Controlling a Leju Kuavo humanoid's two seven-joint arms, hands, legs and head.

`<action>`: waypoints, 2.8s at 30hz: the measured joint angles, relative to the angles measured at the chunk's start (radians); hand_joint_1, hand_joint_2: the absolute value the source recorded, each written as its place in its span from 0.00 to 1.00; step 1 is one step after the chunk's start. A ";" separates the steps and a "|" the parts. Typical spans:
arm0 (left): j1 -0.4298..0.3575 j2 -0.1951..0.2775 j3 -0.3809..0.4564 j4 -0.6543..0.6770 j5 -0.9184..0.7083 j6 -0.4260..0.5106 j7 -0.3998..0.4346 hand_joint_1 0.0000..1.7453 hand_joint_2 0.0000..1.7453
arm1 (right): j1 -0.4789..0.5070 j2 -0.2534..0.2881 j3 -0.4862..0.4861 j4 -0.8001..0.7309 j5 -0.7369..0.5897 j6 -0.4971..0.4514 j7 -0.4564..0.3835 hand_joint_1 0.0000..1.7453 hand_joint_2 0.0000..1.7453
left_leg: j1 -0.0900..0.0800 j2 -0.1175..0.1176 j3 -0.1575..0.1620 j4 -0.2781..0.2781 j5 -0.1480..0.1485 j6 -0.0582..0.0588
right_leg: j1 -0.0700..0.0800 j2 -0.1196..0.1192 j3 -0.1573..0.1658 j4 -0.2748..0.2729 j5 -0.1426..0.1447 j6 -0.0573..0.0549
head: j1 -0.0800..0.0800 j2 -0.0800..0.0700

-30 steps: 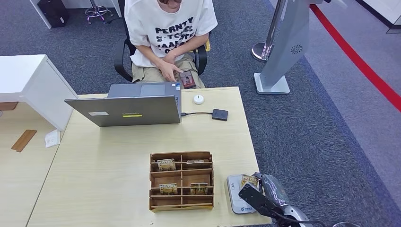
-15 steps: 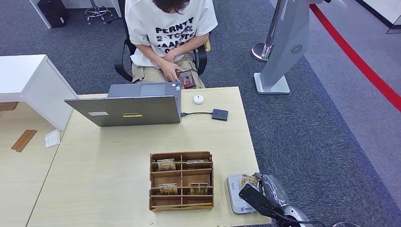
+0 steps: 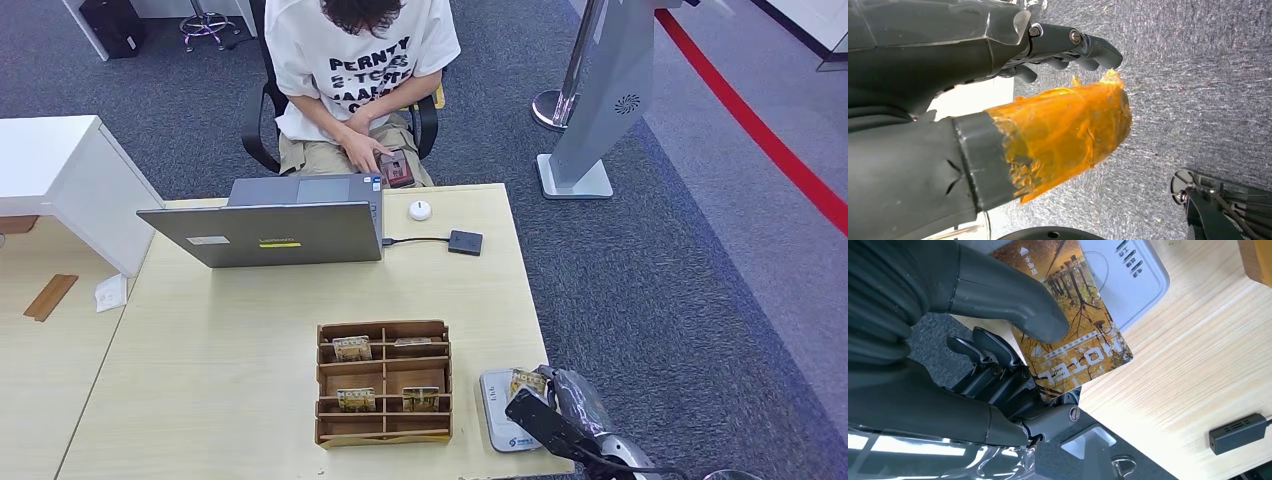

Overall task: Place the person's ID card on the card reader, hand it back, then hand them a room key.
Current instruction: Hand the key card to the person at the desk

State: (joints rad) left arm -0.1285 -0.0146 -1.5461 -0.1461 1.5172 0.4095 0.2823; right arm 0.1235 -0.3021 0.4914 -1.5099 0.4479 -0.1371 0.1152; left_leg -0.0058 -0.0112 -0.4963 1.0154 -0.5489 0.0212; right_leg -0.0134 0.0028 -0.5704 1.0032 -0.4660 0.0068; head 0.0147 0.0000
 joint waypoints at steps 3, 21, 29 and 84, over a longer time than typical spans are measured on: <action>0.000 0.000 0.000 0.000 0.002 0.001 0.000 0.00 0.00 | 0.000 -0.001 0.002 0.000 -0.002 -0.006 0.000 1.00 1.00 | 0.000 0.000 0.000 0.000 0.000 0.000 | 0.000 0.000 0.000 0.000 0.000 0.000 | 0.000 0.000; 0.000 0.000 0.000 0.000 0.006 0.004 -0.003 0.00 0.00 | 0.001 -0.005 0.009 0.000 -0.006 -0.014 0.000 1.00 1.00 | 0.000 0.000 0.000 0.000 0.000 0.000 | 0.000 0.000 0.000 0.000 0.000 0.000 | 0.000 0.000; 0.000 0.000 0.000 0.000 0.006 0.009 -0.007 0.00 0.00 | 0.001 -0.005 0.010 0.000 -0.006 -0.018 0.000 1.00 1.00 | 0.000 0.000 0.000 0.000 0.000 0.000 | 0.000 0.000 0.000 0.000 0.000 0.000 | 0.000 0.000; 0.000 0.000 0.000 0.000 0.004 0.015 0.000 0.00 0.00 | 0.001 -0.014 0.019 0.000 -0.007 -0.029 0.006 1.00 1.00 | 0.000 0.000 0.000 0.000 0.000 0.000 | 0.000 0.000 0.000 0.000 0.000 0.000 | 0.000 0.000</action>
State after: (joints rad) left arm -0.1286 -0.0149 -1.5461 -0.1461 1.5216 0.4247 0.2823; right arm 0.1243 -0.3159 0.5106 -1.5099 0.4410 -0.1659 0.1210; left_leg -0.0059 -0.0111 -0.4962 1.0154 -0.5489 0.0212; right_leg -0.0134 0.0028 -0.5704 1.0031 -0.4660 0.0068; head 0.0147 0.0000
